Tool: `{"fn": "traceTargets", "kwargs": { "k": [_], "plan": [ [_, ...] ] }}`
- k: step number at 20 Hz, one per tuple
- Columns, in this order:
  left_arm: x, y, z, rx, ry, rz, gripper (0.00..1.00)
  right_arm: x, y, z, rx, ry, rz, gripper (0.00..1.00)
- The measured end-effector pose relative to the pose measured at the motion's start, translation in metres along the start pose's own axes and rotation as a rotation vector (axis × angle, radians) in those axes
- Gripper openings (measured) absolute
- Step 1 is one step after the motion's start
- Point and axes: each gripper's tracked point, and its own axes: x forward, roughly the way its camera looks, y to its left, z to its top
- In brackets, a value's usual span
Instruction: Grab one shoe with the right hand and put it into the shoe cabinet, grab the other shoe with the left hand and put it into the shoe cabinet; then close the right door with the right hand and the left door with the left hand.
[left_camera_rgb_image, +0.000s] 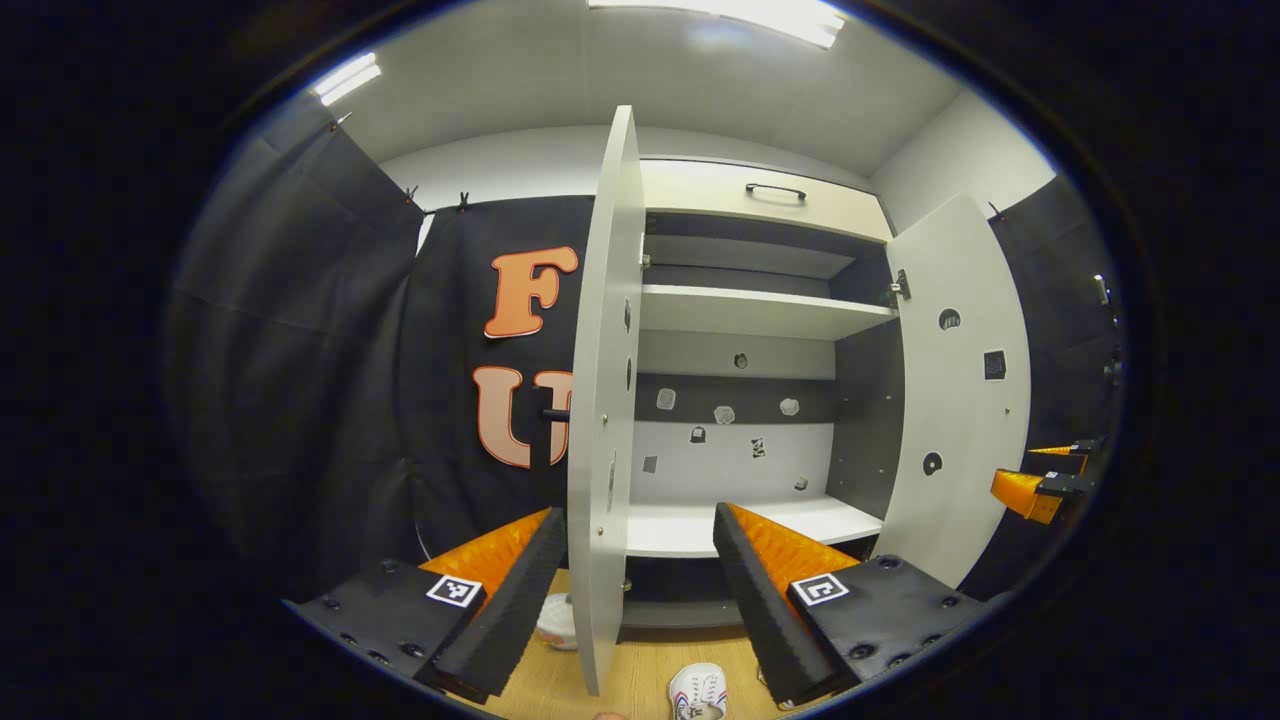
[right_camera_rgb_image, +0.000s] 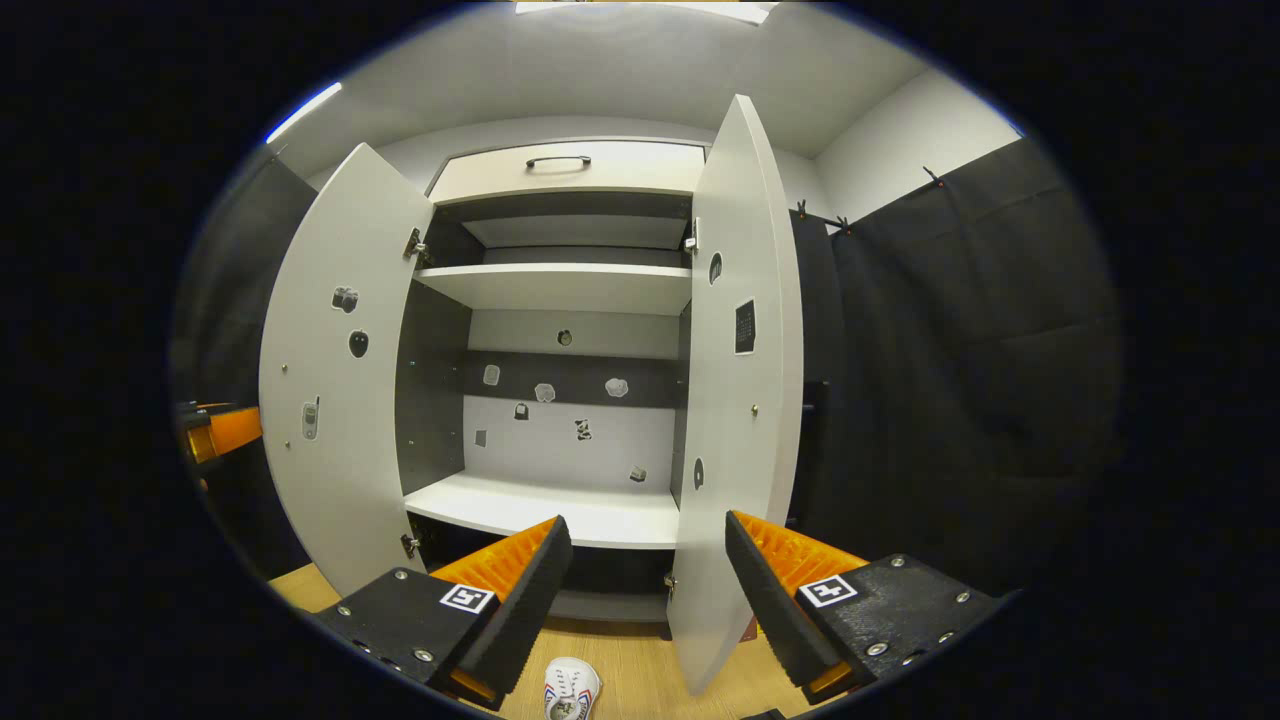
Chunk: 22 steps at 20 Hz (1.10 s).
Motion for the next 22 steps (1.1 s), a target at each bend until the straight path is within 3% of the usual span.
{"fn": "traceTargets", "kwargs": {
  "k": [10,22],
  "plan": [
    [0.002,0.006,-0.006,-0.003,0.010,0.014,0.96,0.019,0.034,-0.109,-0.026,0.148,0.054,0.95],
    [-0.008,0.021,-0.012,0.028,0.030,0.057,0.96,0.019,0.062,-0.340,-0.098,0.502,0.100,0.95]
  ]
}}
